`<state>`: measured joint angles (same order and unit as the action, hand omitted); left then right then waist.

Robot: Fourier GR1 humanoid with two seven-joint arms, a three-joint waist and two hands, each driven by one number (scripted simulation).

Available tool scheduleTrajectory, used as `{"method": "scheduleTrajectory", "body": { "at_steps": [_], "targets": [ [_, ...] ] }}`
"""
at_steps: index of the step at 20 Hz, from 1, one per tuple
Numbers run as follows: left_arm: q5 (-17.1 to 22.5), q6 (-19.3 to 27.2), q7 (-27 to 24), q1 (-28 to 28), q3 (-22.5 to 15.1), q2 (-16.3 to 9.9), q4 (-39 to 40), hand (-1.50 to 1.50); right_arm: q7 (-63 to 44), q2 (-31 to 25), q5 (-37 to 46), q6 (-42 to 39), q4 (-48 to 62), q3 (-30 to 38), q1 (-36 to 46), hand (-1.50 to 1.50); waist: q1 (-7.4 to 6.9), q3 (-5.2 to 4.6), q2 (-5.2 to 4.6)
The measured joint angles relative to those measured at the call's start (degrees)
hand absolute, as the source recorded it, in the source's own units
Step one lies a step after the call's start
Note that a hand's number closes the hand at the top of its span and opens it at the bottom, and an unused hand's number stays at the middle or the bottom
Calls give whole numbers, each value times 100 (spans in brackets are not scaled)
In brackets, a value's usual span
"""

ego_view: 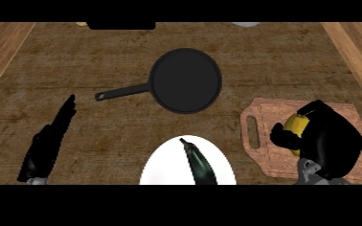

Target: Pick the lemon from the cutting board and place it in the pan

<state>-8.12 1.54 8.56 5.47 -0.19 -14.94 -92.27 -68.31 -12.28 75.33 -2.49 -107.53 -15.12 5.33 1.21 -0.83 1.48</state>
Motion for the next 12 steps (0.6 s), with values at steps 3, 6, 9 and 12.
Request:
{"method": "scheduleTrajectory", "body": {
  "at_steps": [3,6,9,12],
  "targets": [
    [-21,-28,-28,-35,-60,14,-30,0,-145,506,973,-73,-71,-303,375,150,-115,20,-47],
    [-71,-26,-30,-127,-166,87,-15,0,-240,853,1488,-75,172,-443,825,150,-225,42,-106],
    [-104,-28,-12,-201,-221,126,-5,0,-277,1022,1584,-34,561,-330,1364,150,-322,61,-153],
    [-102,-65,-57,-262,-231,120,23,0,-292,1103,1470,80,1063,-64,1883,150,-417,71,-192]
  ]
}}
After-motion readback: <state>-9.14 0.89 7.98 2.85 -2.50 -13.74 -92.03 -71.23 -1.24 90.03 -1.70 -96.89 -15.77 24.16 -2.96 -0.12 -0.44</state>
